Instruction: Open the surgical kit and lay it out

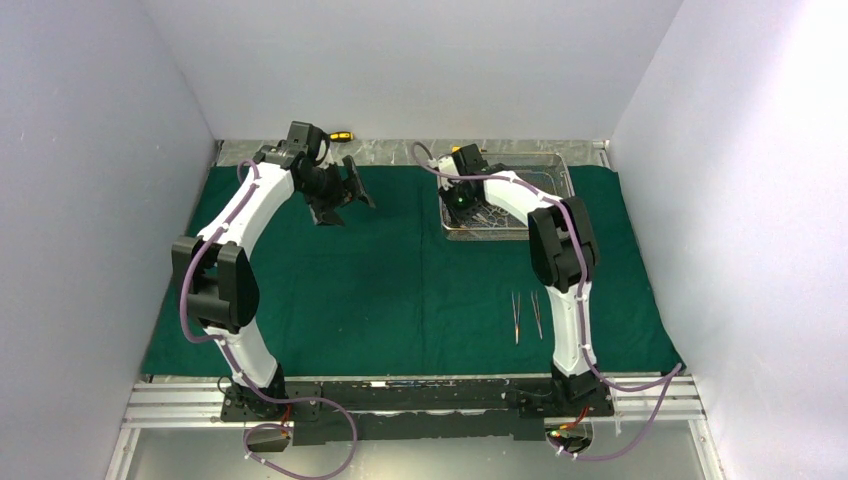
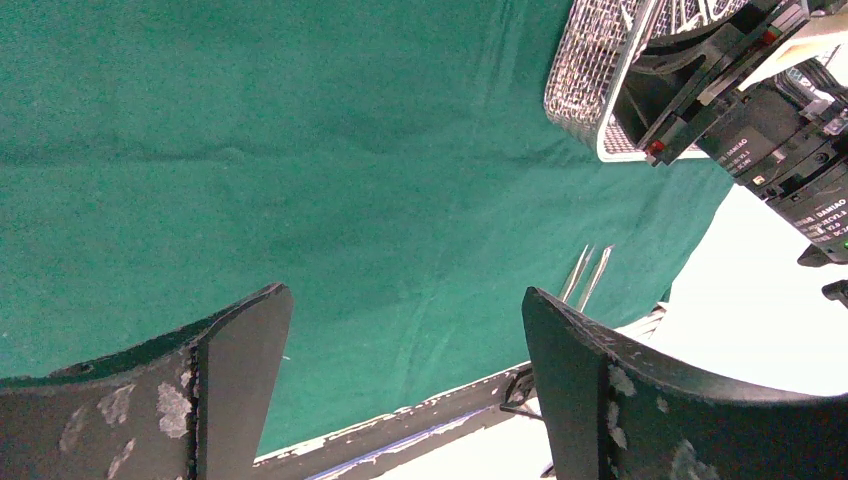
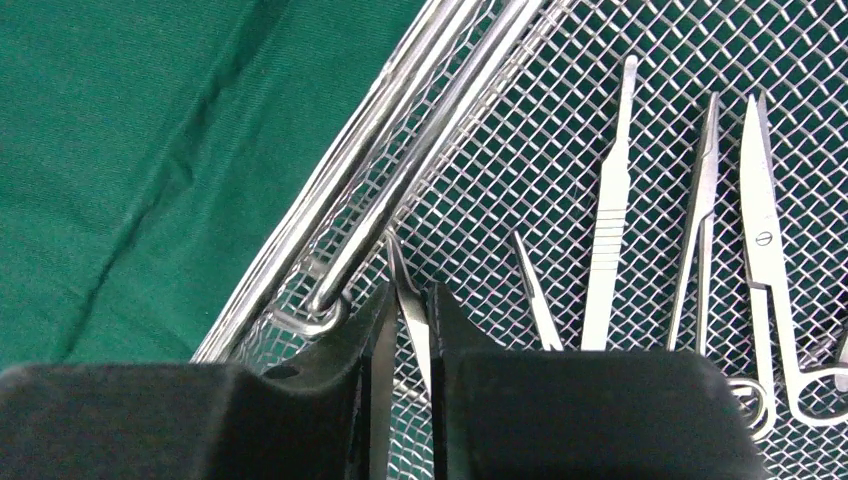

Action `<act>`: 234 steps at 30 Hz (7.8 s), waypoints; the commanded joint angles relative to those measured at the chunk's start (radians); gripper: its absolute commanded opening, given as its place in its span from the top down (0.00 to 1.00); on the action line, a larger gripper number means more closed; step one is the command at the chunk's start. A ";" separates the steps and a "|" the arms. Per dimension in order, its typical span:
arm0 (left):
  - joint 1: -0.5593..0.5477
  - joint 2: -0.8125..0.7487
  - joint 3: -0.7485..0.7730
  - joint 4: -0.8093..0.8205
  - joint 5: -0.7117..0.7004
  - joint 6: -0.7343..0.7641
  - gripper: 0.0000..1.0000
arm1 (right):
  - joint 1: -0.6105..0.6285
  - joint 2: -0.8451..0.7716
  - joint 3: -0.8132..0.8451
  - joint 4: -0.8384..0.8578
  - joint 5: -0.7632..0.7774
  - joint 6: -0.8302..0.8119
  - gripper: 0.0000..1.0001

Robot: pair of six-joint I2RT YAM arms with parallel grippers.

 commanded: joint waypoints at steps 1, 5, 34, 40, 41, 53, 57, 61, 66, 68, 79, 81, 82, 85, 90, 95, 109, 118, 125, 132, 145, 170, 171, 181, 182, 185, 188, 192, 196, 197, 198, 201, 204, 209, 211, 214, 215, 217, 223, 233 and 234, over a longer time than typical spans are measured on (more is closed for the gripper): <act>0.003 -0.022 0.031 -0.009 -0.015 0.000 0.09 | 0.007 -0.002 -0.005 0.047 0.127 -0.027 0.88; 0.005 -0.025 0.033 -0.010 -0.015 0.007 0.09 | 0.007 -0.046 0.002 0.042 0.159 -0.033 0.98; 0.008 -0.132 0.022 0.144 0.148 0.105 0.09 | 0.004 -0.386 0.082 -0.036 -0.047 0.176 1.00; 0.006 -0.217 -0.049 0.309 0.297 0.111 0.09 | 0.004 -0.481 -0.050 0.136 -0.470 0.491 1.00; 0.006 -0.239 -0.072 0.354 0.325 0.110 0.09 | 0.006 -0.496 -0.085 0.193 -0.535 0.557 1.00; -0.023 -0.436 -0.326 0.761 0.528 -0.013 0.08 | 0.119 -0.604 -0.336 0.606 -0.713 1.017 1.00; -0.077 -0.431 -0.317 0.682 0.509 0.062 0.09 | 0.153 -0.599 -0.355 0.669 -0.728 1.108 1.00; -0.098 -0.439 -0.313 0.649 0.487 0.089 0.18 | 0.164 -0.603 -0.394 0.779 -0.762 1.213 1.00; -0.098 -0.464 -0.321 0.667 0.530 0.058 0.47 | 0.164 -0.608 -0.396 0.789 -0.793 1.235 1.00; -0.098 -0.480 -0.330 0.673 0.535 0.043 0.50 | 0.163 -0.605 -0.395 0.772 -0.798 1.228 1.00; -0.097 -0.521 -0.353 0.630 0.527 0.029 0.75 | 0.162 -0.620 -0.454 0.874 -0.808 1.292 1.00; -0.096 -0.522 -0.354 0.632 0.526 0.025 0.82 | 0.162 -0.620 -0.457 0.880 -0.812 1.294 1.00; -0.096 -0.521 -0.353 0.632 0.526 0.023 0.85 | 0.162 -0.620 -0.460 0.884 -0.813 1.295 1.00; -0.094 -0.518 -0.346 0.620 0.525 0.033 0.98 | 0.162 -0.620 -0.464 0.890 -0.815 1.294 1.00; -0.092 -0.514 -0.345 0.606 0.526 0.044 1.00 | 0.161 -0.614 -0.452 0.866 -0.810 1.280 1.00; -0.092 -0.493 -0.299 0.511 0.440 0.092 1.00 | 0.167 -0.644 -0.362 0.560 -0.657 1.044 0.50; -0.092 -0.323 -0.101 0.125 0.203 0.157 1.00 | 0.383 -0.637 -0.130 0.136 -0.058 0.583 0.37; -0.092 -0.318 -0.110 0.141 0.223 0.149 1.00 | 0.424 -0.563 -0.070 0.067 -0.053 0.537 0.52; -0.092 -0.315 -0.114 0.149 0.226 0.147 1.00 | 0.437 -0.537 -0.068 0.085 -0.120 0.536 0.52; -0.092 -0.310 -0.109 0.151 0.239 0.149 1.00 | 0.437 -0.516 -0.056 0.067 -0.104 0.543 0.82; -0.050 -0.329 -0.124 0.093 0.011 0.076 0.00 | 0.437 -0.583 -0.246 -0.043 0.050 0.582 1.00; -0.027 -0.375 -0.235 0.107 -0.042 0.054 0.01 | 0.219 -0.810 -0.913 -0.053 0.384 0.907 1.00; -0.027 -0.376 -0.238 0.108 -0.041 0.053 0.01 | 0.218 -0.804 -0.919 -0.050 0.388 0.901 1.00; -0.027 -0.374 -0.242 0.118 -0.029 0.041 0.01 | 0.214 -0.758 -0.956 -0.046 0.384 0.883 0.89; -0.027 -0.372 -0.240 0.117 -0.028 0.040 0.01 | 0.214 -0.757 -0.954 -0.049 0.382 0.882 0.85; -0.027 -0.367 -0.233 0.115 -0.029 0.043 0.01 | 0.214 -0.768 -0.941 -0.063 0.375 0.882 0.70; -0.027 -0.362 -0.229 0.114 -0.033 0.043 0.00 | 0.213 -0.793 -0.911 -0.090 0.379 0.872 0.60; -0.027 -0.343 -0.208 0.108 -0.032 0.048 0.00 | 0.210 -0.815 -0.804 -0.162 0.415 0.851 0.55; -0.027 -0.328 -0.181 0.100 -0.038 0.058 0.00 | 0.183 -0.826 -0.663 -0.219 0.472 0.815 0.51; -0.027 -0.327 -0.176 0.101 -0.040 0.061 0.01 | 0.167 -0.828 -0.630 -0.223 0.482 0.802 0.50; -0.027 -0.327 -0.174 0.105 -0.040 0.063 0.00 | 0.152 -0.827 -0.595 -0.220 0.489 0.783 0.49; -0.027 -0.328 -0.166 0.109 -0.042 0.074 0.01 | 0.090 -0.817 -0.513 -0.178 0.493 0.725 0.48; -0.027 -0.323 -0.152 0.112 -0.051 0.083 0.01 | 0.008 -0.791 -0.456 -0.054 0.448 0.656 0.48; -0.026 -0.280 -0.090 0.110 -0.054 0.088 0.01 | -0.140 -0.615 -0.283 0.079 0.299 0.574 0.48; -0.026 -0.262 -0.062 0.107 -0.061 0.092 0.01 | -0.166 -0.501 -0.210 0.099 0.229 0.499 0.49; -0.026 -0.236 -0.028 0.113 -0.081 0.089 0.01 | -0.193 -0.341 -0.086 0.072 0.115 0.366 0.52; -0.026 -0.228 -0.019 0.118 -0.085 0.086 0.01 | -0.199 -0.292 -0.040 0.049 0.095 0.330 0.54; -0.026 -0.207 -0.007 0.130 -0.081 0.077 0.01 | -0.212 -0.189 0.057 -0.010 0.098 0.288 0.58; -0.024 -0.117 0.032 0.142 -0.053 0.049 0.01 | -0.229 -0.005 0.222 0.028 0.165 0.250 0.62; -0.022 -0.018 0.117 0.120 -0.064 0.078 0.00 | -0.232 0.105 0.280 -0.005 0.088 0.102 0.74; -0.020 -0.013 0.121 0.120 -0.063 0.080 0.01 | -0.232 0.114 0.282 -0.017 0.080 0.078 0.76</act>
